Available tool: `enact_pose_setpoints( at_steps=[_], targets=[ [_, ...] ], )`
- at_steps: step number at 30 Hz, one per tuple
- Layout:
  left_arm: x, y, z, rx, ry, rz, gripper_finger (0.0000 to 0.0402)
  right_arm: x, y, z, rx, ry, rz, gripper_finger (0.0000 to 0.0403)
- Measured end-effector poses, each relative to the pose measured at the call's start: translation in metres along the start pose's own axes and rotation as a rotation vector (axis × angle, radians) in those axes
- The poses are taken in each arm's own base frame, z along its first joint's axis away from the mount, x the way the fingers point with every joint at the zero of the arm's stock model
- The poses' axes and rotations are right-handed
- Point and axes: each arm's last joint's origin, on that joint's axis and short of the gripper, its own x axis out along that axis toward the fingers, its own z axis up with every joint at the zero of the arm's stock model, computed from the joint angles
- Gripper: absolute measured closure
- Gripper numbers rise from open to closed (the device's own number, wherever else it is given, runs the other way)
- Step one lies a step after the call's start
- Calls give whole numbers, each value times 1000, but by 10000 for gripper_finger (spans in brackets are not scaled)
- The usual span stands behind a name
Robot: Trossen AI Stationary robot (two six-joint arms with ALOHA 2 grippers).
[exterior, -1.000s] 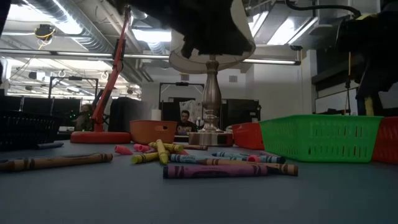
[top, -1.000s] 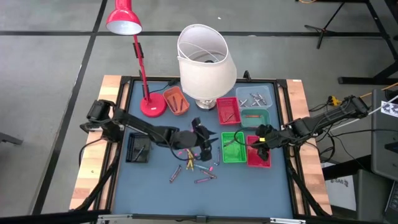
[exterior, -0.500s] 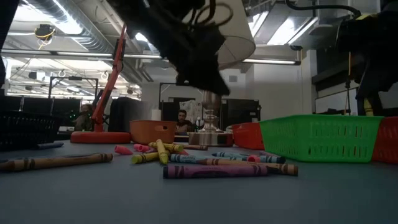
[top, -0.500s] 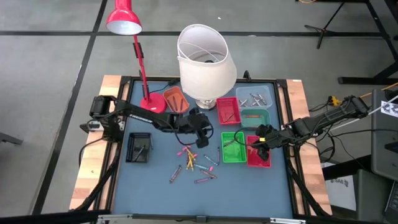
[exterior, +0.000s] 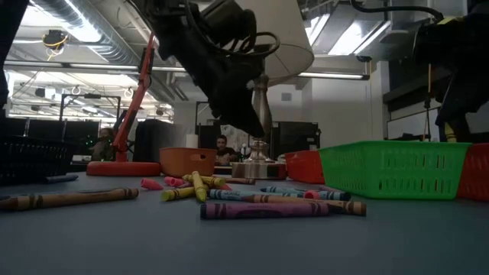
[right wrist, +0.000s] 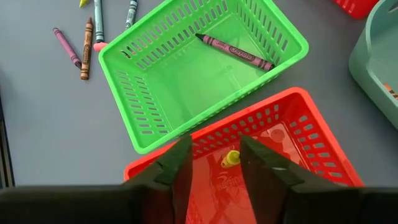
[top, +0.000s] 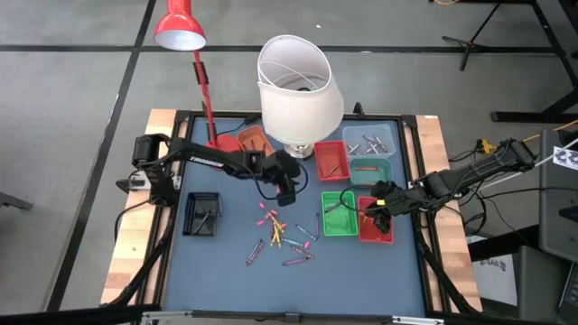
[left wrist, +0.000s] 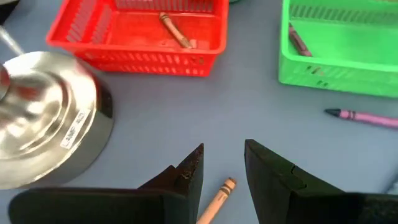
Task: Sort crayons
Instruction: Put the yellow crayon into the bottom dark orange bin
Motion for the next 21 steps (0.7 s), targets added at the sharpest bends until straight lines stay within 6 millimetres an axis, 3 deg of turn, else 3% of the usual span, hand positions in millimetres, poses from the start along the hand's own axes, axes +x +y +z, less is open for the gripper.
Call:
enact_pose_setpoints(
  at_steps=[6,21],
  targets=[
    [4,2,-2,102,8,-48,302,0,0,0,-2,-1,1,270],
    [49,3,-35,190,166,-46,302,0,4,4,-1,-48,41,271]
  ],
)
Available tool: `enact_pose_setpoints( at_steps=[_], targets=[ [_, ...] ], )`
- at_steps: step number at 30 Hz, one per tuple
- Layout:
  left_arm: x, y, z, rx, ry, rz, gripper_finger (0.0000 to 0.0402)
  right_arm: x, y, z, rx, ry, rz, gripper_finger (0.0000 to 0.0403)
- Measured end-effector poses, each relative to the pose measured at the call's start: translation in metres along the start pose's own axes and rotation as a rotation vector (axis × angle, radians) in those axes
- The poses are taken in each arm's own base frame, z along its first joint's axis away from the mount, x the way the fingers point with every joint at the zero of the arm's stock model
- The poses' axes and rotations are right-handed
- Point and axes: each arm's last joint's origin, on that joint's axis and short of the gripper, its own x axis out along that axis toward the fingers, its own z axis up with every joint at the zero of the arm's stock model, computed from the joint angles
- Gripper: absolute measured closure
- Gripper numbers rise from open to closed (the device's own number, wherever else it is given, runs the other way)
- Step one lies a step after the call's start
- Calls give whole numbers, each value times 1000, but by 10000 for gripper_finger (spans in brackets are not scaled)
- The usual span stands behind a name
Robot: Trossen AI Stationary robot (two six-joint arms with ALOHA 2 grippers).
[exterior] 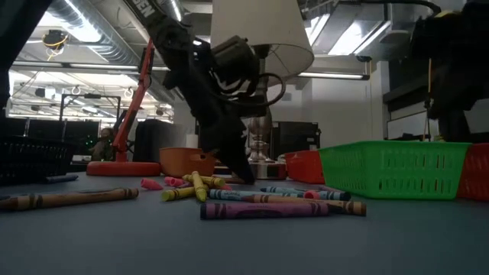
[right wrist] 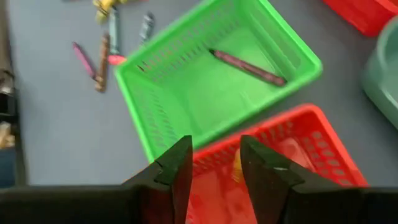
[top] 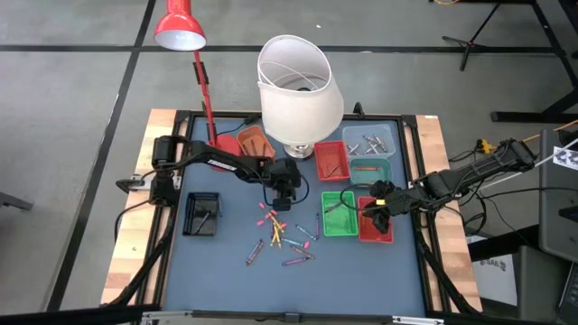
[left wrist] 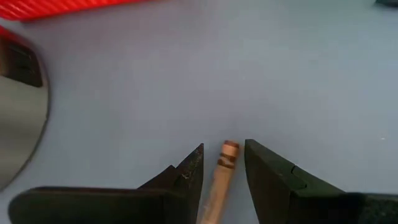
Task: Sort crayons
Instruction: Put the yellow crayon into the bottom dark orange bin, then put the brown crayon into the top dark orange bin
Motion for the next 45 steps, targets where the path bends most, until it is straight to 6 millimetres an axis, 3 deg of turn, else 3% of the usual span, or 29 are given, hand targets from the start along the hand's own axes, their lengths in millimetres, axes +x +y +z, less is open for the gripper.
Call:
enact_pose_setpoints(
  at_steps=[11,16,28,45],
  targets=[
    [4,1,-4,-6,28,-5,303,-5,22,21,-127,-228,219,271],
    [4,1,-6,-6,56,-9,321,-8,28,26,-168,-294,267,271],
    [4,1,-6,-5,48,-4,394,-8,26,28,-171,-358,198,271],
    [4,4,14,-110,-172,24,397,-8,25,29,-157,-399,147,271]
  ],
)
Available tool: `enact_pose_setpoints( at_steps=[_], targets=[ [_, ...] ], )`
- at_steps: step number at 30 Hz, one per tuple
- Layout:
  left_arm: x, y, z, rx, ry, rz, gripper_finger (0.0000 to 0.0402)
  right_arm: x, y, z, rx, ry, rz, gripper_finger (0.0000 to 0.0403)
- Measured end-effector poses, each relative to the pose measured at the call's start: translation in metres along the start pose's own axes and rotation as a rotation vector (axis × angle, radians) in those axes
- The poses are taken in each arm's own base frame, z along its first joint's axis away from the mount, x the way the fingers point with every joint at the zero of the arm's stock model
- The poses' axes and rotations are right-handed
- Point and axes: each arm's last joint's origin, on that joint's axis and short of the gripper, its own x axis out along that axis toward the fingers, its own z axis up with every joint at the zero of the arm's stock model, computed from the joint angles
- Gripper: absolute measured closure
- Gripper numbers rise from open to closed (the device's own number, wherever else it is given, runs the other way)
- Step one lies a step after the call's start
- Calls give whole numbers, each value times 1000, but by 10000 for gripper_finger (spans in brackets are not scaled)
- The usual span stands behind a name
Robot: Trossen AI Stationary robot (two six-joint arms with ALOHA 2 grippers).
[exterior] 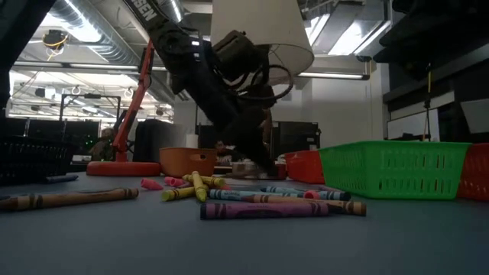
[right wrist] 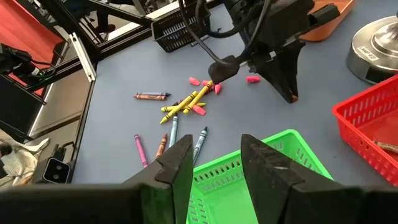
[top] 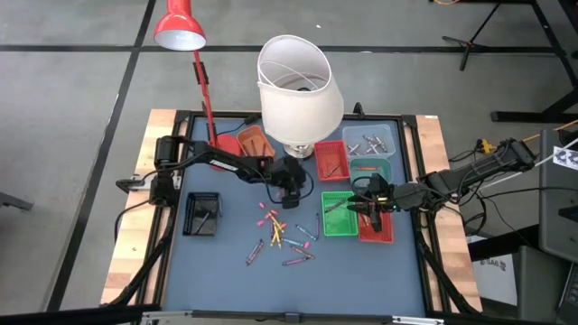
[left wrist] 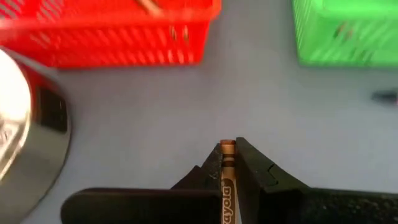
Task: Sort crayons
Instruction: Put the brown crayon into the top dark orange bin
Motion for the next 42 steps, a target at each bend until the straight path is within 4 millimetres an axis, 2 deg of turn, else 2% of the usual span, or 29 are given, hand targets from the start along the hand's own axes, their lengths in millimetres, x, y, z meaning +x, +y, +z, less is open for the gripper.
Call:
enact_pose_setpoints(
  at_steps=[9,15,24,34,42],
  targets=[
    [-3,-1,23,-95,-235,-41,397,0,0,0,0,0,0,271],
    [-10,-2,42,-99,-444,-77,397,0,0,0,0,-1,-1,271],
    [-22,7,61,-124,-671,-14,397,0,0,0,0,-2,-2,272],
    [-26,10,66,-158,-741,64,396,0,0,0,0,-2,-3,272],
    [-27,-5,66,-141,-738,26,396,0,-1,1,0,-27,-40,271]
  ],
)
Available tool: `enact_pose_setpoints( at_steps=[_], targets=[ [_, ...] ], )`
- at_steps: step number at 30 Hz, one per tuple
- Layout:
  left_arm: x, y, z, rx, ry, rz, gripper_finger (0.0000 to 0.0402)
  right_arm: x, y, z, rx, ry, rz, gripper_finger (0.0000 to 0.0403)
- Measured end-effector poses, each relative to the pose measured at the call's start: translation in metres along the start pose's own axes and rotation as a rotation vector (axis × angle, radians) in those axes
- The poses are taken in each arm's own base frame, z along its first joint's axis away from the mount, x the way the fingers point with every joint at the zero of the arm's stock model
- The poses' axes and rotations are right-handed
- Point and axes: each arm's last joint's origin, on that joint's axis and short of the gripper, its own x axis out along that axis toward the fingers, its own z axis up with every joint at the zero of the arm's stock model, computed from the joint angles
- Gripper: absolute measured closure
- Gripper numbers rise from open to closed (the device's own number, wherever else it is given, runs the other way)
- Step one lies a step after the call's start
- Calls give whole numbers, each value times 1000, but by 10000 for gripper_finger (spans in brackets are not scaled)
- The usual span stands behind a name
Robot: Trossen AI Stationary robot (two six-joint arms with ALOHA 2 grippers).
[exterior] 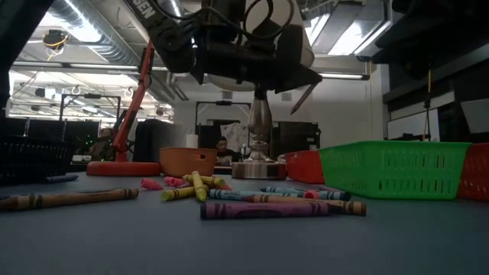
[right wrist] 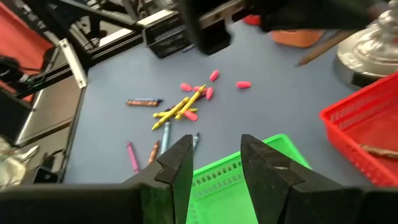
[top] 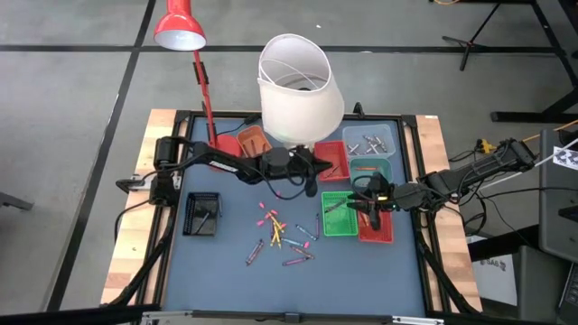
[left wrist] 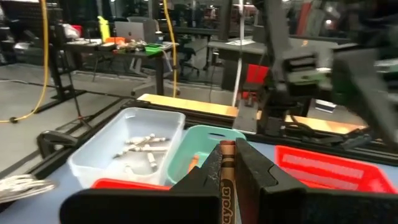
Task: Sort crayons
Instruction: Put the brown crayon into the top dark orange bin
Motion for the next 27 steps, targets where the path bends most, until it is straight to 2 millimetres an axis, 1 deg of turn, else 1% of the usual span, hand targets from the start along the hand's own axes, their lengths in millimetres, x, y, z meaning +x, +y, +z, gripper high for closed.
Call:
enact_pose_setpoints(
  at_steps=[4,8,11,17,20,24,27],
  targets=[
    [-2,-15,-1,4,1,-25,396,0,-1,1,0,-19,-28,272],
    [-3,-23,-1,4,-9,6,396,0,-1,1,2,-22,-26,271],
    [-4,-23,0,1,-27,32,395,0,1,3,10,-39,-15,271],
    [-2,-17,1,-38,-48,55,395,0,3,7,2,-82,13,271],
    [6,-19,-2,-60,-98,48,395,-1,5,10,-12,-110,29,272],
    [27,-21,-11,-56,-89,47,395,-1,7,13,-22,-138,46,271],
    [41,-18,-15,-58,-99,59,395,-1,7,13,-20,-143,50,271]
  ],
)
